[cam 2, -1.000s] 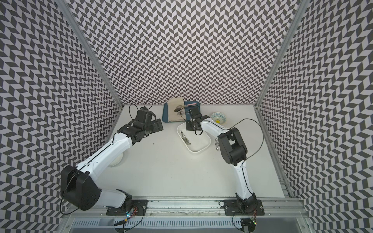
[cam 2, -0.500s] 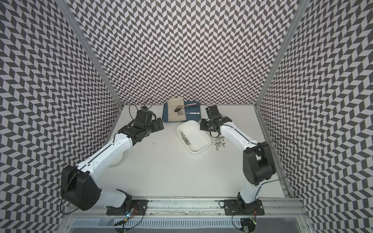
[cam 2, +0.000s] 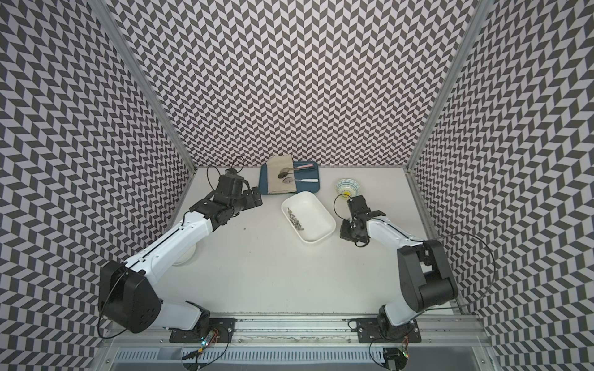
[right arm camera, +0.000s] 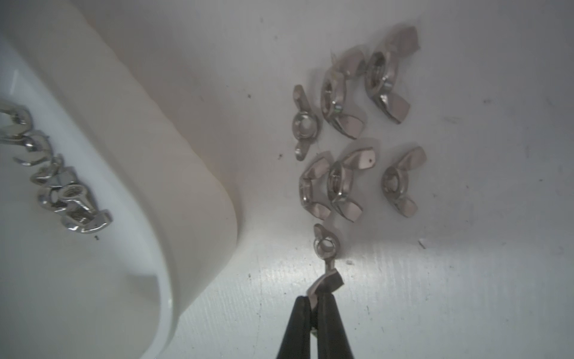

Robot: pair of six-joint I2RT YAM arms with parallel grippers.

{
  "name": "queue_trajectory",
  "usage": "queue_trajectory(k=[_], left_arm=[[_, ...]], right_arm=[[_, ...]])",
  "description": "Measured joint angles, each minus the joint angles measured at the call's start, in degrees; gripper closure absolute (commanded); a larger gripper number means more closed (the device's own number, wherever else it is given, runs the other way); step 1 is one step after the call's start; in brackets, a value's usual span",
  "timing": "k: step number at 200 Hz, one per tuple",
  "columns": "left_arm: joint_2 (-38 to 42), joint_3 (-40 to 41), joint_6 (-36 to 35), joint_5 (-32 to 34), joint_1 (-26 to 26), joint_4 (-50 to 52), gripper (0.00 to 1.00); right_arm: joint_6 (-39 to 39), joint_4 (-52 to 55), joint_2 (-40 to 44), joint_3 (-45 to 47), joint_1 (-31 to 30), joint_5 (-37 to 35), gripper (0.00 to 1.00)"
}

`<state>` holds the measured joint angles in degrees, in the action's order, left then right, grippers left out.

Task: Take out the wing nut from the storage box
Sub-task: Place the wing nut at the center of the board.

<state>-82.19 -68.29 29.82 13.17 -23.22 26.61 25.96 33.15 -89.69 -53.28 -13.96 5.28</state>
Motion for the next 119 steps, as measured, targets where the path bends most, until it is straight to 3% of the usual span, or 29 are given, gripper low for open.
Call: queue_trajectory(k=[43,119], left_arm=[[0.0,0.04,-0.17,0.0,0.0,0.04,0.05],[0.02,0.04,-0.17,0.02,0.0,0.09,0.05]], right_arm=[[-0.48,-0.87,0.0,1.09,3.3,-0.83,0.96],[-2.01,-3.43,-2.82,0.13,3.72,-0.09,0.95]])
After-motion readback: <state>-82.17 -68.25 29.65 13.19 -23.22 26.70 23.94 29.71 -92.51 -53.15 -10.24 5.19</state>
